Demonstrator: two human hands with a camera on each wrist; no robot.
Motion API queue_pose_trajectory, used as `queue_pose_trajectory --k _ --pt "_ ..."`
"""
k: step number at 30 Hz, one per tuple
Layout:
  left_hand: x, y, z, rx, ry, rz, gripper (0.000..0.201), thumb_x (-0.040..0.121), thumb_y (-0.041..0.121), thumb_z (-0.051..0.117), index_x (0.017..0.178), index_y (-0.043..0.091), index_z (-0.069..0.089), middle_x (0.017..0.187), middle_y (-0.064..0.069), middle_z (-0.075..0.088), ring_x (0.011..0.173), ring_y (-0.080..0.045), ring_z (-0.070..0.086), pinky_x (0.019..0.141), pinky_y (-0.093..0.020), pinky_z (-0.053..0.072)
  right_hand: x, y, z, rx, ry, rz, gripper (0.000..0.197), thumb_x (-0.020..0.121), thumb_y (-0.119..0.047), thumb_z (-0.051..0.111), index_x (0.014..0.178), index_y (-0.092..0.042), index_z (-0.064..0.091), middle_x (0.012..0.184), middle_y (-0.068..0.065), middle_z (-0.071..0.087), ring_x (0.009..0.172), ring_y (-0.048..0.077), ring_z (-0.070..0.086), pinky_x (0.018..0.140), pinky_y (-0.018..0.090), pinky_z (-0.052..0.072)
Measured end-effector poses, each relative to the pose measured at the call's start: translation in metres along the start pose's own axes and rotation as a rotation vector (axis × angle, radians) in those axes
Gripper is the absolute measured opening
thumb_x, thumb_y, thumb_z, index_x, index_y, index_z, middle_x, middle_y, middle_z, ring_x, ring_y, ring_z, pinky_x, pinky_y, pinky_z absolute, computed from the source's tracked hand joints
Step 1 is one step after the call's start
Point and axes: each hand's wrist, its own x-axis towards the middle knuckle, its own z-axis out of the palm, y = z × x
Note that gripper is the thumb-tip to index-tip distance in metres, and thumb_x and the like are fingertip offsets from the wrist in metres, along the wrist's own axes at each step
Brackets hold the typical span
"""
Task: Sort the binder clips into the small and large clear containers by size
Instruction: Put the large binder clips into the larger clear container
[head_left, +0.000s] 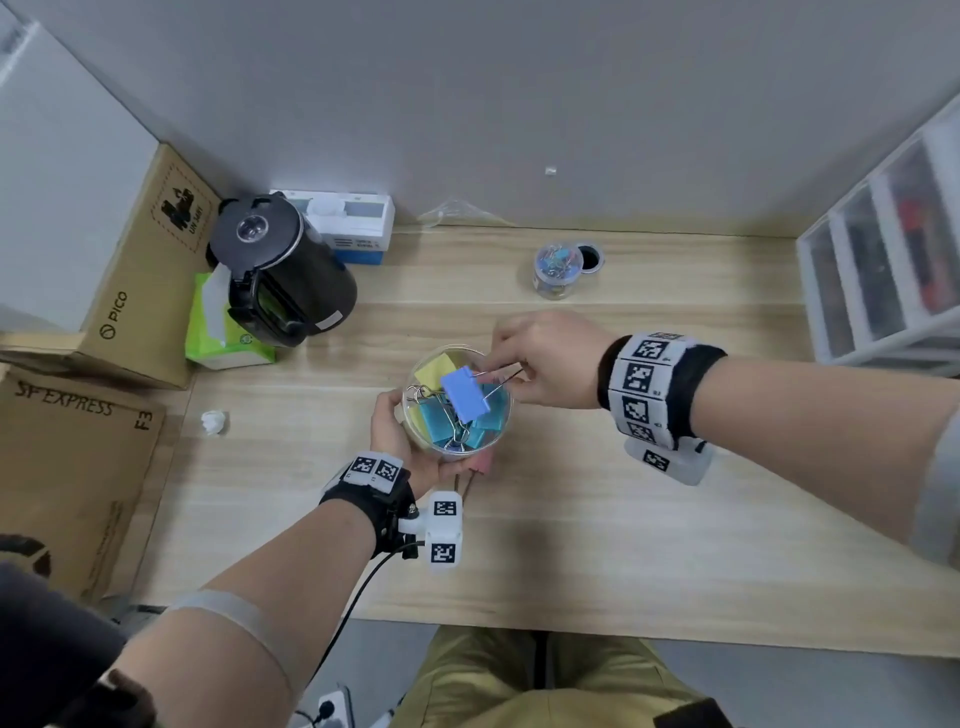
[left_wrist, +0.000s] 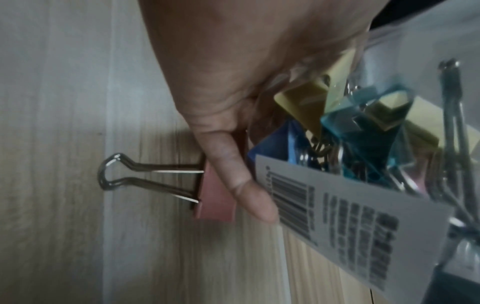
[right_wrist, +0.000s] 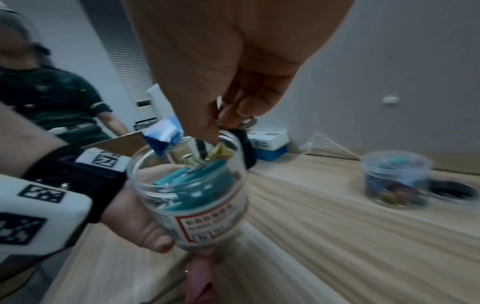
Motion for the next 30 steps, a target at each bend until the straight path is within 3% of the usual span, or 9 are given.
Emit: queue_pose_trajectory --k 3,7,12,16,19,22,25,28,30 --pt "0.003 -0.004 0.008 -0.004 -0.024 -0.007 0.061 0.09 0.058 0.04 0.118 0.012 0.069 0.11 -0.02 0.076 0.12 -0.047 0.06 0.11 -0.064 0.037 0.017 -0.025 0.014 -0.133 -0.172 -0.027 0.026 0.087 -0.014 0.058 0.108 -0.021 0.071 0.108 -0.001 0.058 0.093 0.022 0.058 0.066 0.027 0.034" --pt "0.0 -0.012 0.007 -0.018 0.011 0.003 0.05 0.094 0.053 0.044 0.102 0.01 0.07 0.101 -0.02 0.074 0.117 -0.049 0.058 0.111 -0.066 0.035 0.025 -0.038 0.033 -0.05 -0.213 -0.061 0.032 0.085 -0.009 0.058 0.113 -0.018 0.071 0.107 0.002 0.057 0.093 0.02 0.055 0.071 0.03 0.042" --pt "-0.003 -0.011 -0.02 -0.042 0.073 0.036 0.053 0.095 0.054 0.042 0.092 0.009 0.069 0.088 -0.017 0.075 0.083 -0.04 0.07 0.093 -0.055 0.047 0.026 -0.033 0.045 0.192 0.119 -0.132 0.028 0.076 -0.011 0.062 0.101 -0.012 0.072 0.092 0.0 0.063 0.072 0.005 0.044 0.066 0.023 0.041" --pt "-0.007 -0.006 -0.052 -0.142 0.054 0.038 0.062 0.089 0.058 0.041 0.077 0.008 0.078 0.085 -0.019 0.076 0.071 -0.042 0.074 0.083 -0.05 0.053 0.04 -0.02 0.056 0.283 0.337 0.094 0.026 0.078 -0.01 0.057 0.102 -0.015 0.066 0.091 -0.003 0.063 0.074 0.011 0.052 0.071 0.035 0.051" --pt "-0.013 -0.003 -0.074 -0.182 0.091 0.043 0.058 0.088 0.059 0.042 0.093 0.008 0.071 0.088 -0.021 0.075 0.079 -0.043 0.073 0.084 -0.05 0.052 0.045 -0.001 0.081 0.133 0.022 0.204 0.039 0.079 -0.008 0.055 0.116 -0.022 0.059 0.105 -0.005 0.058 0.088 0.019 0.058 0.075 0.034 0.049" --pt "-0.018 -0.001 -0.095 -0.194 0.124 0.039 0.056 0.086 0.058 0.043 0.096 0.008 0.067 0.087 -0.021 0.075 0.091 -0.041 0.066 0.088 -0.05 0.048 0.042 0.001 0.123 -0.045 -0.289 0.03 0.036 0.082 -0.021 0.063 0.117 -0.025 0.061 0.113 0.0 0.053 0.095 0.025 0.058 0.072 0.037 0.05" --pt "-0.019 0.0 -0.107 -0.206 0.131 0.039 0.055 0.081 0.057 0.048 0.097 0.008 0.067 0.086 -0.021 0.075 0.093 -0.04 0.063 0.092 -0.049 0.047 0.042 -0.004 0.153 -0.185 -0.376 -0.042 0.025 0.085 -0.021 0.059 0.109 -0.024 0.064 0.114 0.001 0.048 0.1 0.025 0.053 0.068 0.034 0.046" --pt "-0.017 -0.001 -0.11 -0.193 0.121 0.043 0.06 0.06 0.054 0.057 0.097 0.007 0.067 0.088 -0.022 0.075 0.096 -0.041 0.063 0.108 -0.053 0.038 0.043 -0.006 0.159 -0.28 -0.431 0.012 0.024 0.082 -0.017 0.06 0.104 -0.024 0.062 0.114 0.002 0.046 0.091 0.026 0.055 0.065 0.032 0.043" --pt "-0.014 -0.001 -0.107 -0.181 0.124 0.03 0.062 0.056 0.053 0.058 0.098 0.008 0.067 0.091 -0.023 0.074 0.097 -0.042 0.063 0.109 -0.054 0.038 0.039 -0.003 0.153 -0.234 -0.439 0.068 0.022 0.078 -0.016 0.061 0.1 -0.02 0.062 0.111 0.004 0.048 0.083 0.028 0.057 0.067 0.035 0.048"
